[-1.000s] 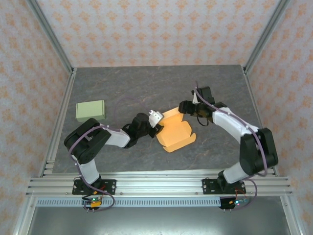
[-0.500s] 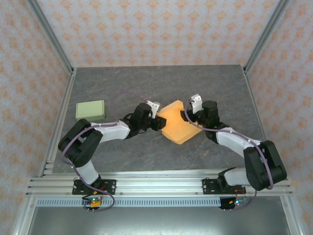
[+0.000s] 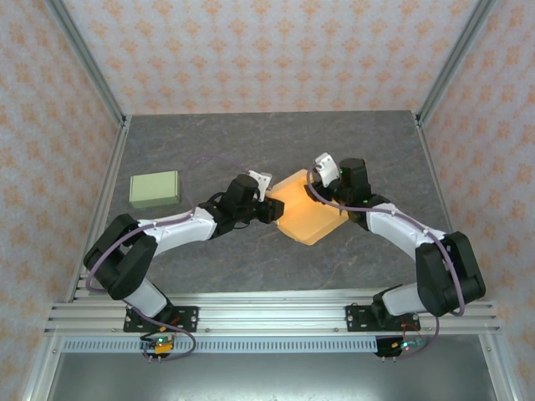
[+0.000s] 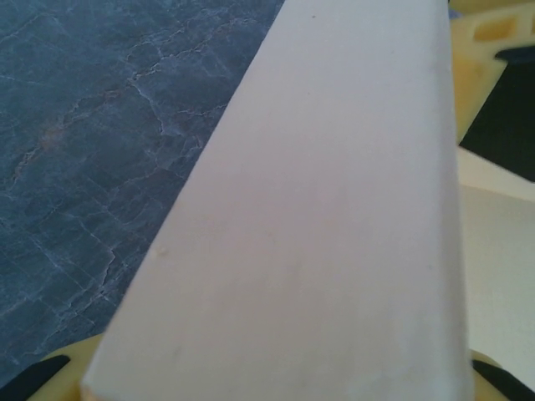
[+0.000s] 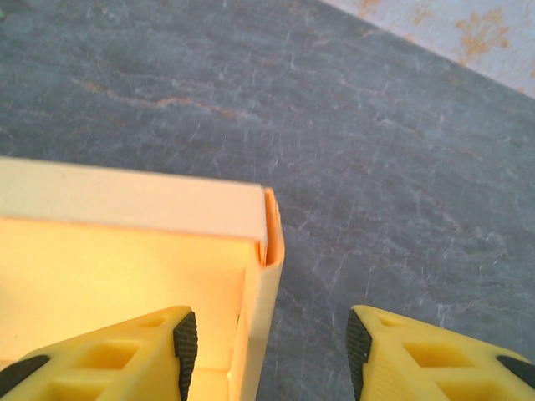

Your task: Fold the paper box

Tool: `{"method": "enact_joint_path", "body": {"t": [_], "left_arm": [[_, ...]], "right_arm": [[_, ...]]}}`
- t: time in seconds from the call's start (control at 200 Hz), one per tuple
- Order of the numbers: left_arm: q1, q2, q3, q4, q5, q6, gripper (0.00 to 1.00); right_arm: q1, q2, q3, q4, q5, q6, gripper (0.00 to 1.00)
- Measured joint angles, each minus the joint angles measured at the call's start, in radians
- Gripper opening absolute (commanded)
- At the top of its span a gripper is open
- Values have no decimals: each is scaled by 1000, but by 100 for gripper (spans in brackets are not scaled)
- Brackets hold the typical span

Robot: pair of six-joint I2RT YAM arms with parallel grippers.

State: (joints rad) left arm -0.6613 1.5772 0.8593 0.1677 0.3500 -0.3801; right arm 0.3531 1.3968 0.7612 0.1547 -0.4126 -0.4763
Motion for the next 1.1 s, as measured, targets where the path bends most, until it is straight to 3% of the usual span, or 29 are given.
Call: {"method": "enact_joint_path", "body": {"t": [0.295,0.771,0.931,1.101], "left_arm": [[-11,-9,8,-8,-2,-33,19],[-39,-25,30,-26,-4,-110,19],[-39,-27,30,-22,-26,-114,19],[-40,-37,32,-21,-45,-117,19]], "right_arm": [[1,51,2,21,4,23,50],[66,129,2,214,156,61,20],[103,142,2,268,255,70,23],[129,149,-4,317,345,97,45]]}}
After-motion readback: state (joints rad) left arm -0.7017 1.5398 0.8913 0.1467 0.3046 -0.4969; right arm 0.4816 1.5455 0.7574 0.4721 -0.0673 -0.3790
